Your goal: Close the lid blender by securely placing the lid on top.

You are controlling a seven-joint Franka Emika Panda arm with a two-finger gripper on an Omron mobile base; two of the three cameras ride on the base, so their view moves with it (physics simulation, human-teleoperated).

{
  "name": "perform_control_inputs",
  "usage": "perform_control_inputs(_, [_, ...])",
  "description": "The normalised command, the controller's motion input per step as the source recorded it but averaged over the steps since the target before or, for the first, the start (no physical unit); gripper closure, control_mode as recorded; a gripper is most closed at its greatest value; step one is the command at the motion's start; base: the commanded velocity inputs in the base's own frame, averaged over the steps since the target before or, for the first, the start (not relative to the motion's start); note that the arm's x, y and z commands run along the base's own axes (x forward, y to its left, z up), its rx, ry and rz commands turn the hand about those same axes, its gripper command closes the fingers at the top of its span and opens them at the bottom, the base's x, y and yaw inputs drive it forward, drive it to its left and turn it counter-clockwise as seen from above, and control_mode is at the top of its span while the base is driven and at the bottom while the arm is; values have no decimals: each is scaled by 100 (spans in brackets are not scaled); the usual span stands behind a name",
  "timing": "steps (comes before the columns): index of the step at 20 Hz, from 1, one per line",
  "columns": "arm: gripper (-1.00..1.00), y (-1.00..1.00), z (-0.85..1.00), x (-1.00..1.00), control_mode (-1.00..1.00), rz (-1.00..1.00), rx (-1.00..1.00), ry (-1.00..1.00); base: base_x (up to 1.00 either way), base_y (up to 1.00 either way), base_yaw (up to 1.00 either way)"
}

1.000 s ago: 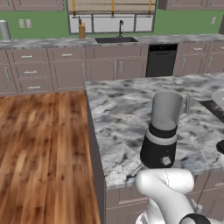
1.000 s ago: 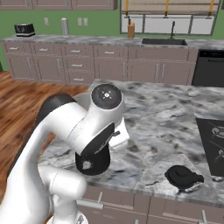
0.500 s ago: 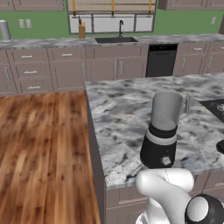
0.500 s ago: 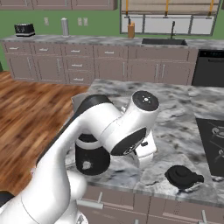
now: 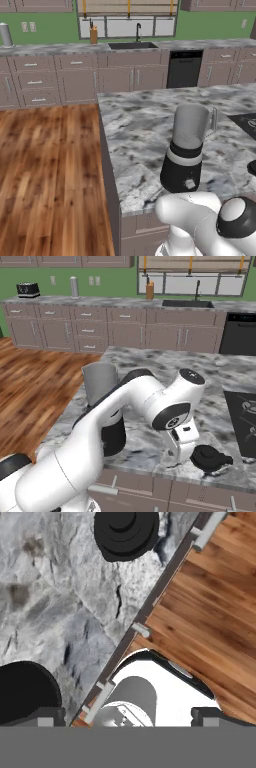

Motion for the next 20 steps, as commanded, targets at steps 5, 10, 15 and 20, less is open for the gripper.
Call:
perform_control_inputs(5, [-100, -52, -35, 0, -100, 0, 1, 11, 0, 0, 0])
perform_control_inputs(10, [-100, -56, -22, 7, -100, 0, 2, 2, 0, 0, 0])
perform_control_inputs(15, [-100, -40, -28, 6, -100, 0, 0, -1, 0, 0, 0])
perform_control_inputs(20, [-100, -17, -24, 15, -100, 0, 0, 0, 0, 0, 0])
